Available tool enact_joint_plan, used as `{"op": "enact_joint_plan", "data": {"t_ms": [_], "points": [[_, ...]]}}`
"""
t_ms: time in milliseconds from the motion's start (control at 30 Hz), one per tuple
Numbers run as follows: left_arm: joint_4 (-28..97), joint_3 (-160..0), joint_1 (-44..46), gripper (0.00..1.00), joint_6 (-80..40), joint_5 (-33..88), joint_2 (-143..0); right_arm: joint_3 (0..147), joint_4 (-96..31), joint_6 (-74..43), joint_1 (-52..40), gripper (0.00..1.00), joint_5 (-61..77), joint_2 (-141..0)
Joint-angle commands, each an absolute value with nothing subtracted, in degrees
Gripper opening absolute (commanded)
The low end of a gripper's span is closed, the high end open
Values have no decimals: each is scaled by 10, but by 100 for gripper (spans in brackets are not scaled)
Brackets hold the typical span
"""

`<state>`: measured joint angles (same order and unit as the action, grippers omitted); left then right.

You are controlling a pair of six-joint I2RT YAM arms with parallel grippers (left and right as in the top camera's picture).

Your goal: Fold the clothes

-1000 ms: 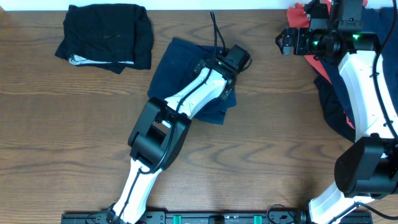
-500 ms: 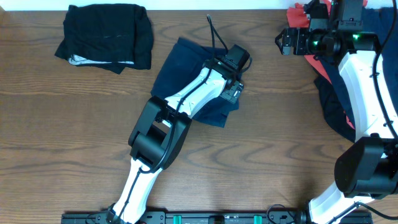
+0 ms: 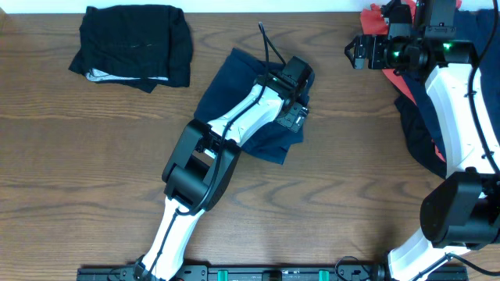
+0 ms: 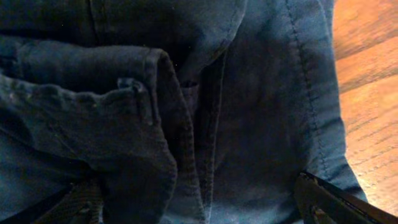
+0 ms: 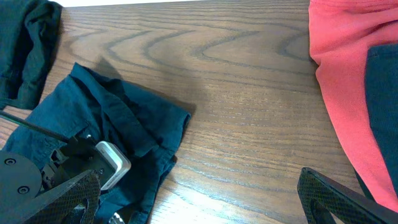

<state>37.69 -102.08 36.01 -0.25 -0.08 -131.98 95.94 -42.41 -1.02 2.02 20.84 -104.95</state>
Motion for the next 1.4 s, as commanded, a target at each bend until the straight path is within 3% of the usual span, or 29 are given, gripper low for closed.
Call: {"op": "enact_joint_plan", "data": {"t_ms": [0,67,233,367,433,533,700,900,1133,1267,1367], "points": [[387,-1018,364,99,-16,75,-1357,959,-425,-4,14,99,215,-1051],[387,-1018,364,93,-16,84,-1357,959,-425,-4,14,99,215,-1051],[389,-1016,365,67,-16,85,-1357,959,-425,-3,14,99,215,-1051],[391,-1016,365,32,-16,85,-1357,959,-425,-3,14,99,214,-1051],[391,-1016,365,26,-16,85,-1357,959,-425,-3,14,99,214,-1051],[391,-1016,365,25,-16,84,-1357,959,-425,-3,14,99,214,-1051],[396,-1016,365,27,-16,84,-1353,959,-425,-3,14,99,214,-1051],[462,-1039,365,59,-16,84,-1309,959,-425,-3,14,99,214,-1051],[518,-1056,369,84,2,87,-1236,959,-425,-3,14,99,215,-1051],[549,-1056,380,95,78,117,-1230,959,-425,-4,14,99,215,-1051],[575,-1054,396,96,135,127,-1239,959,-425,-4,14,99,215,-1051]]}}
